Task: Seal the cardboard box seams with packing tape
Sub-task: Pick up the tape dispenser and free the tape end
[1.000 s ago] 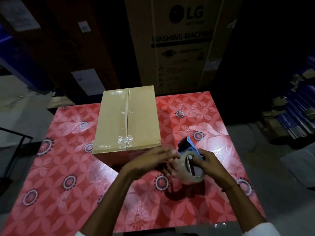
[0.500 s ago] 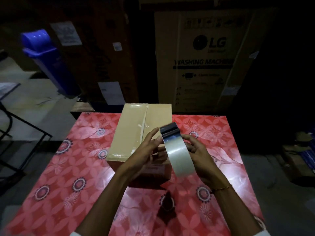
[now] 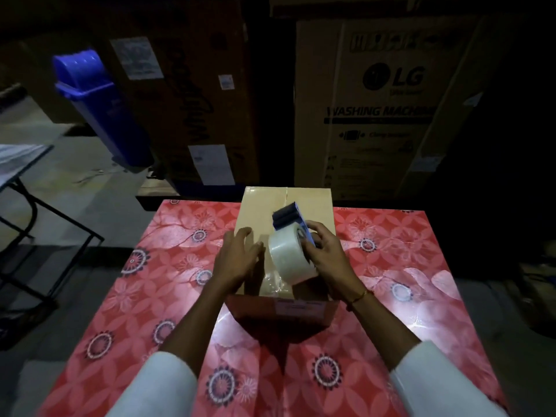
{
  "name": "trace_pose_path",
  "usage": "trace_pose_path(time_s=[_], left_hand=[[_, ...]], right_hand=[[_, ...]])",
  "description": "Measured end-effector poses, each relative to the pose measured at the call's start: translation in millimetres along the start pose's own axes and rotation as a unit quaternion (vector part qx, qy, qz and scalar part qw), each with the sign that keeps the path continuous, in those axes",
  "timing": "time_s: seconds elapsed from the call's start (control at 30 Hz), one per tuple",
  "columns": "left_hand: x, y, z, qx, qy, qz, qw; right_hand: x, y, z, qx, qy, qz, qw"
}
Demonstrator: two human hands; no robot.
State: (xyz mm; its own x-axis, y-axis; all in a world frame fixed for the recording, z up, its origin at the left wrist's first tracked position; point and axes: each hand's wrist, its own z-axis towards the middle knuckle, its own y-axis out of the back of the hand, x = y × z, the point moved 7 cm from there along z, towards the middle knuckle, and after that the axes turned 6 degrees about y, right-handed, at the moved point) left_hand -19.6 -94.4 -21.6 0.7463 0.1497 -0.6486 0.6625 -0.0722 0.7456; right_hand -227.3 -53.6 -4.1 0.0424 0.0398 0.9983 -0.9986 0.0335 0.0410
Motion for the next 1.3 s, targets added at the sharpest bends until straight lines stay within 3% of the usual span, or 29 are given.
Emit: trace_pose_path(time_s=[0.2, 0.4, 0.53, 0.77, 0.9, 0.97, 1.07, 1.13, 1.2, 1.3], left_hand=[[11.3, -12.7, 5.5, 0.039, 0.012, 0.047, 0.998], [31.1, -19.4, -11.7, 0.021, 0.0, 0.149, 0.989], [37.6, -20.1, -25.7, 0.02, 0.001, 0.118, 0.993], [29.9, -23.8, -76.5, 0.009, -0.072, 0.201, 0.977], [37.3, -24.9, -98.3, 0.051, -0.083, 0.195, 0.976], [28.3, -15.7, -95.6, 0.049, -0.078, 0.137, 0.986], [0.4, 4.8, -90.1, -0.026, -0.06, -0.094, 0.993], [-16.8, -2.5, -90.3, 0.037, -0.004, -0.284, 0.958], [-34.1, -20.3, -91.4, 0.137, 0.046, -0.433, 0.89], [-45.7, -31.7, -88.4, 0.167, 0.069, -0.503, 0.845]], right_hand=[[-3.6, -3.5, -1.8, -0.005, -0.023, -0.02, 1.0], [-1.4, -13.4, -21.9, 0.007, -0.033, -0.018, 0.999], [-2.4, -20.4, -35.0, 0.008, -0.049, 0.0, 0.999], [-3.0, -19.4, -41.3, 0.0, -0.059, 0.014, 0.998], [-6.4, -14.9, -49.2, -0.01, -0.066, 0.026, 0.997], [-6.7, -11.7, -54.3, -0.02, -0.07, 0.03, 0.997], [-6.8, -5.7, -63.0, -0.028, -0.075, 0.037, 0.996], [-6.8, 0.1, -69.9, -0.03, -0.082, 0.046, 0.995], [-6.7, 4.6, -77.5, -0.028, -0.093, 0.048, 0.994], [-11.0, 10.6, -86.2, -0.026, -0.106, 0.046, 0.993]])
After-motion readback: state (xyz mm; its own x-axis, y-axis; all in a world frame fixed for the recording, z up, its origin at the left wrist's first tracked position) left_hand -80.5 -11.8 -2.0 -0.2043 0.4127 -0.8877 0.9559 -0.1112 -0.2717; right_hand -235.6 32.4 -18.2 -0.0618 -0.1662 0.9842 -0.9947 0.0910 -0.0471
